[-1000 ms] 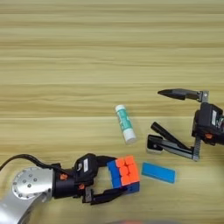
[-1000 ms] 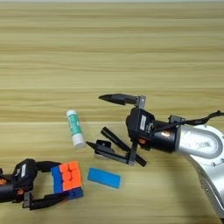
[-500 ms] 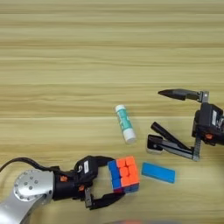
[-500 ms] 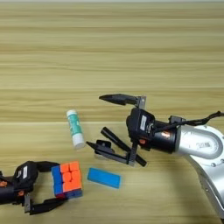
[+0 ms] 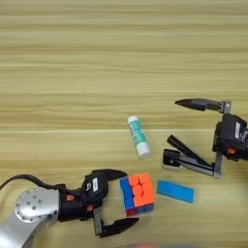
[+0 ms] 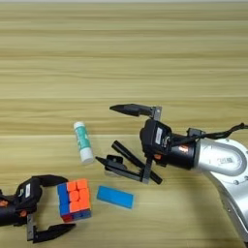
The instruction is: Move the objects on the table
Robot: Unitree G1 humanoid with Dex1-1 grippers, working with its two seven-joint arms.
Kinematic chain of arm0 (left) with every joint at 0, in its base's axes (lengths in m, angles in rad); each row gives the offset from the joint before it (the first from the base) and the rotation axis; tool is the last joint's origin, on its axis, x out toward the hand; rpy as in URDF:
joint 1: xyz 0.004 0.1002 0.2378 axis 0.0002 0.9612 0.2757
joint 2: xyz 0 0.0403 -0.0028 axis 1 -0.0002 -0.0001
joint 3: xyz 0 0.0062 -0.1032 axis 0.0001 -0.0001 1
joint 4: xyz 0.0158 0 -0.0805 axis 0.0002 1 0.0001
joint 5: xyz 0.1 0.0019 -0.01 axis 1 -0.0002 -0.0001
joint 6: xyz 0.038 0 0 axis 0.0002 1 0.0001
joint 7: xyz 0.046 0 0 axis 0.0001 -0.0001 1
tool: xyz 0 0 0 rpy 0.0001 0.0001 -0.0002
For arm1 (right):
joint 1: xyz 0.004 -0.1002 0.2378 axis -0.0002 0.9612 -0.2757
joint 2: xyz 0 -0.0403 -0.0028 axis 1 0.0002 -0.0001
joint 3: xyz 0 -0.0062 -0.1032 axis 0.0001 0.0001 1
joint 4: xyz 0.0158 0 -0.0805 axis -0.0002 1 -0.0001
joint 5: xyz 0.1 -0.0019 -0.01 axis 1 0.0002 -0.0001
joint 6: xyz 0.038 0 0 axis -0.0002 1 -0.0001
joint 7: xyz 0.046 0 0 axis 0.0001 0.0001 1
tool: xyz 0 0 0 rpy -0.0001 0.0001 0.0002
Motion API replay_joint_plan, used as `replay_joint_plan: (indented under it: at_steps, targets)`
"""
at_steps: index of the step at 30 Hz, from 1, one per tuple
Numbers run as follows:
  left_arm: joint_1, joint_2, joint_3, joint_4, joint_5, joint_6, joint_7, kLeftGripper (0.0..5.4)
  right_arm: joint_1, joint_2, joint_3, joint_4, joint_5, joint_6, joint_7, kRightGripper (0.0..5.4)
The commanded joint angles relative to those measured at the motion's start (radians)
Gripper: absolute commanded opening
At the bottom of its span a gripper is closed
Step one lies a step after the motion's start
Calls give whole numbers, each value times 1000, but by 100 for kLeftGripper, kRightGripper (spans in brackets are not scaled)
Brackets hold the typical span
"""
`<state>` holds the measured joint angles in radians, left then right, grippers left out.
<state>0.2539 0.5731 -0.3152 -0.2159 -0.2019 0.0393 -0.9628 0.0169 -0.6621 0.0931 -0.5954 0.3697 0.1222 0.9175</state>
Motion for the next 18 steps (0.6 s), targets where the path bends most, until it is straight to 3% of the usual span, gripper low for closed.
replay_joint_plan:
  at_steps: [1, 8, 13, 16, 18]
  targets:
    - [-9, 17, 21, -26, -4, 9, 6, 537, -12, -9, -11, -14, 9, 10, -4, 540]
    - [0, 17, 66, -59, -30, 5, 7, 537, -16, -4, -4, -11, 10, 8, -8, 540]
    - [17, 23, 131, -137, -115, 28, -2, 537, -20, 0, 0, -13, 13, 10, -15, 540]
    - [54, 45, 177, -211, -226, 73, -37, 537, -19, 2, 1, -15, 15, 11, -21, 540]
    - [72, 62, 209, -242, -267, 83, -47, 537, -19, 6, 2, -13, 16, 10, -24, 540]
